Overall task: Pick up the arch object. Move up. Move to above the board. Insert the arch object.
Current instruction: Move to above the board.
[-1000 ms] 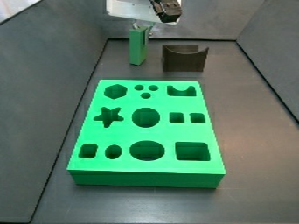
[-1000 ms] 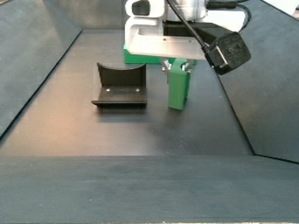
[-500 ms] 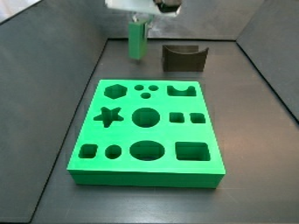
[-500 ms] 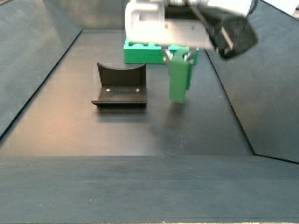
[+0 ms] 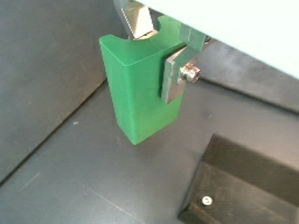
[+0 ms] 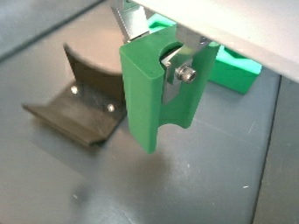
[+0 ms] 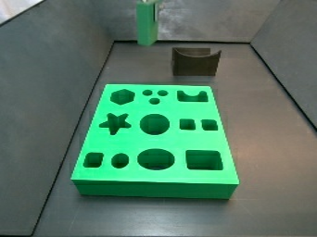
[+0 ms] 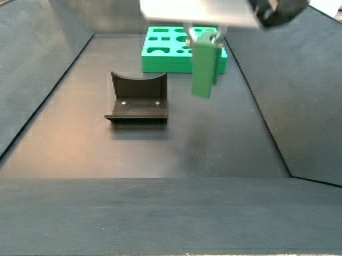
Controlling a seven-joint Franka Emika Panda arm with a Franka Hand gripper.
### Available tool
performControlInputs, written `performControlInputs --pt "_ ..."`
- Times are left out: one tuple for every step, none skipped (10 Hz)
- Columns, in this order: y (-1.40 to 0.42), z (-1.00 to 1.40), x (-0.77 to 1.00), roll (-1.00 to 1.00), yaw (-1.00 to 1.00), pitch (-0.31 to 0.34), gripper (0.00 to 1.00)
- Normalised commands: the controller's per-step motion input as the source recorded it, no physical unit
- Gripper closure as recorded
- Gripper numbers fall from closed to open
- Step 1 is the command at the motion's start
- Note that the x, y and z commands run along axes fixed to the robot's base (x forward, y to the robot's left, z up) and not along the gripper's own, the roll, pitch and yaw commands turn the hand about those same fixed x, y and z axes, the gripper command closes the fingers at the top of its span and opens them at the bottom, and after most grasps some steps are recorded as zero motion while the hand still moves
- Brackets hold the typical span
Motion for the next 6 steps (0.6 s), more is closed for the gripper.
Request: performControlInputs --pt "-0.05 1.00 -0.10 -0.09 -0.10 -0.397 1.00" --pt "-0.04 1.00 -0.09 -0.10 -0.07 -0.263 1.00" --pt "-0.04 1.00 -0.09 -0.11 -0.05 -0.163 1.00" --pt "-0.04 1.00 -0.09 -0.11 -0.04 -0.084 1.00" --pt "-0.03 0.90 -0.07 -0.12 -0.04 -0.030 1.00" --pt "-0.01 0.66 -0.03 -0.13 -0.03 0.001 1.00"
